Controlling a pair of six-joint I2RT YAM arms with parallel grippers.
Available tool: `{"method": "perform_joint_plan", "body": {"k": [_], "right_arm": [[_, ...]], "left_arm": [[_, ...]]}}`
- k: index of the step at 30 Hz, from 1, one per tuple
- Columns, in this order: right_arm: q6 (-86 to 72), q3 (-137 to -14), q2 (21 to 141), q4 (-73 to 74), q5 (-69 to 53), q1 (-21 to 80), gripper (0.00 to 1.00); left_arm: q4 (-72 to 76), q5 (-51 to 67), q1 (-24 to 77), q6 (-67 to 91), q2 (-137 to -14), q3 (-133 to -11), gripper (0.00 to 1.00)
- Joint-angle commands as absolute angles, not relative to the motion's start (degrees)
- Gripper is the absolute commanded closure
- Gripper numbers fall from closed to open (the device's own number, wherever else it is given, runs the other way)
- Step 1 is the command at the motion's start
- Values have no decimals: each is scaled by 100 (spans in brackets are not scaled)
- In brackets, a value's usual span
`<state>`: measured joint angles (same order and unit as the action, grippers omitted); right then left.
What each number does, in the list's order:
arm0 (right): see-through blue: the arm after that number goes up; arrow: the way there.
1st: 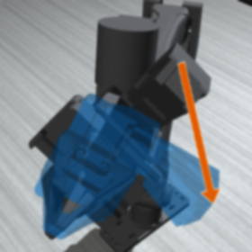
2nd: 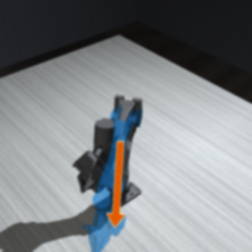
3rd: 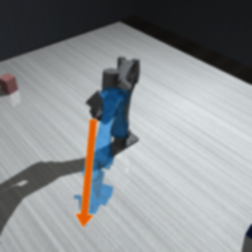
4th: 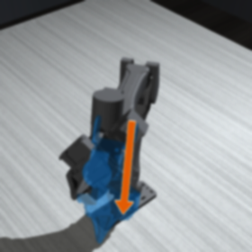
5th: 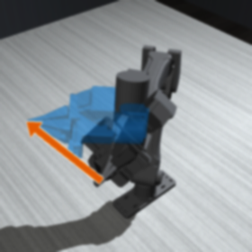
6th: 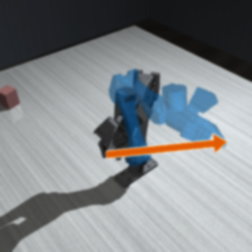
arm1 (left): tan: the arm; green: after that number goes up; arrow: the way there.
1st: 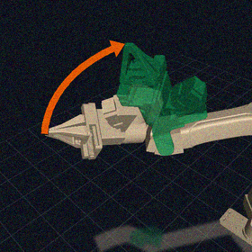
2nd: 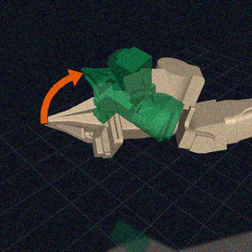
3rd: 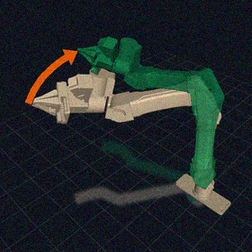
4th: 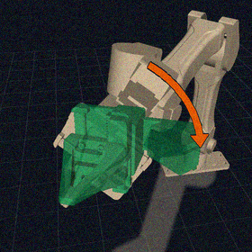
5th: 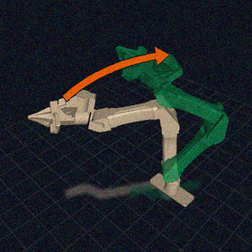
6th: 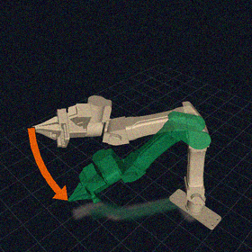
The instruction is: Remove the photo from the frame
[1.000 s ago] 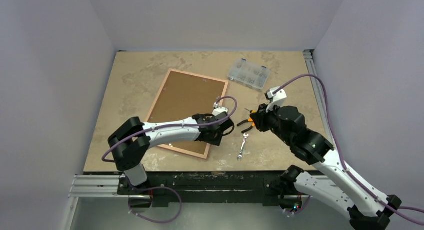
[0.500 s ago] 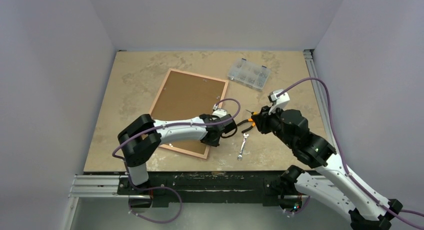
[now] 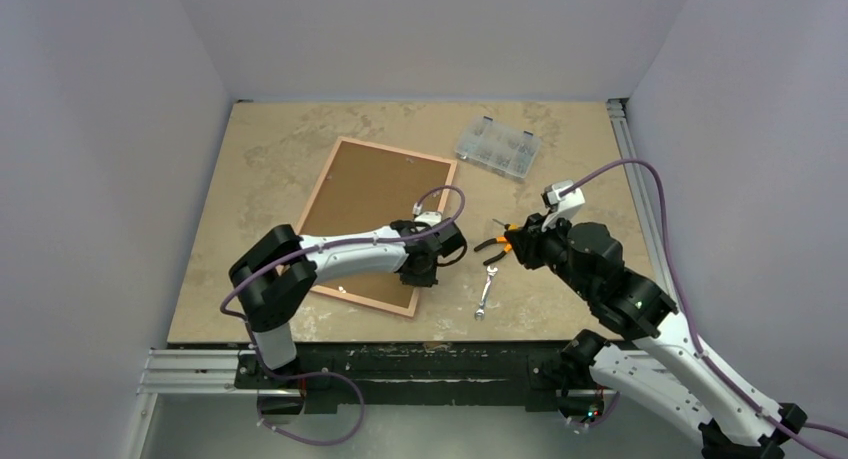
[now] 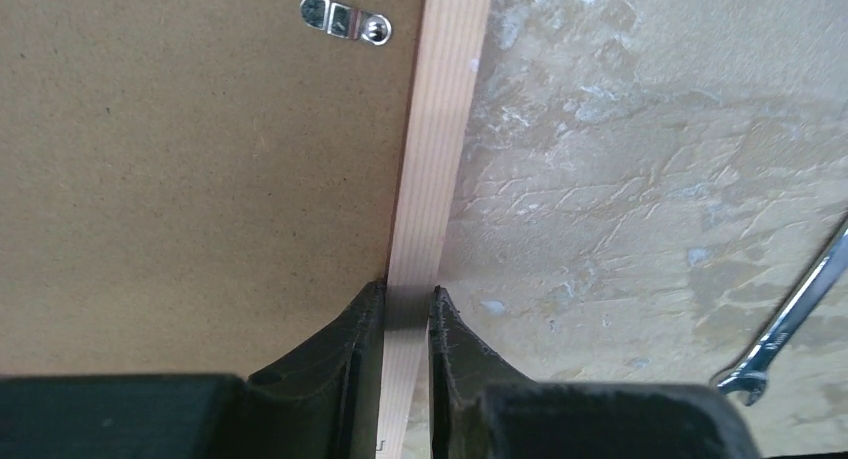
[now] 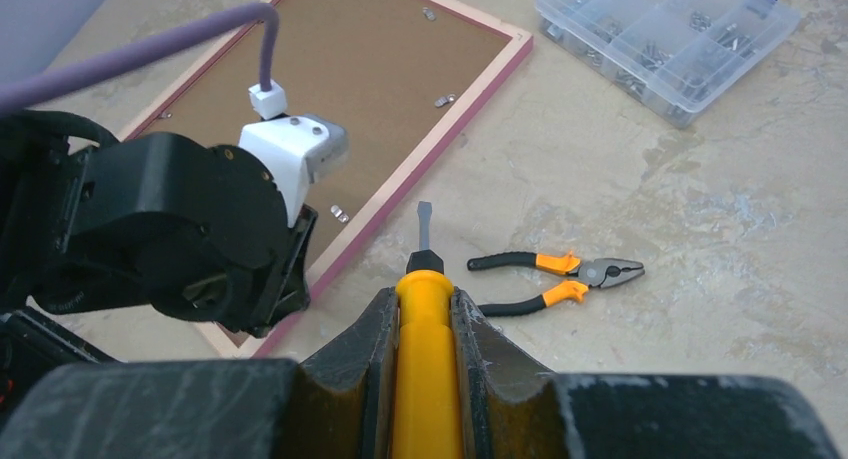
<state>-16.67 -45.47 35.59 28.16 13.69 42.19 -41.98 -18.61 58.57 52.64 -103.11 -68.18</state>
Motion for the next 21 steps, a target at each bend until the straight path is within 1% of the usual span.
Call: {"method": "perform_joint_plan", "body": {"k": [1, 5, 11, 15, 18, 21], "right_arm": [[-1733, -4519, 3611, 2522, 1258, 4210, 100], [-1739, -4511, 3669, 2506, 1243, 4209, 100], [-1724, -4556, 3716, 2569, 1272, 4210, 100], [-1707, -4623, 3694, 2657, 1323, 4209, 100], [-1720, -4644, 3700, 2684, 1313, 4210, 100], [-1735, -4630, 3709, 2714, 1321, 4203, 100]], "left_arm": [[-3826, -1879, 5270, 6211, -10305, -6132, 100], [-3805, -1915, 5037, 6643, -10117, -6046, 100], [-3764, -1809, 4744, 7354, -10191, -6469, 100], [-3231, -1506, 4450, 7809, -10380, -6731, 100], [-2937, -1269, 4276, 7898, -10679, -7160, 100], [-2977, -1114, 4199, 7688, -11013, -7921, 100]]}}
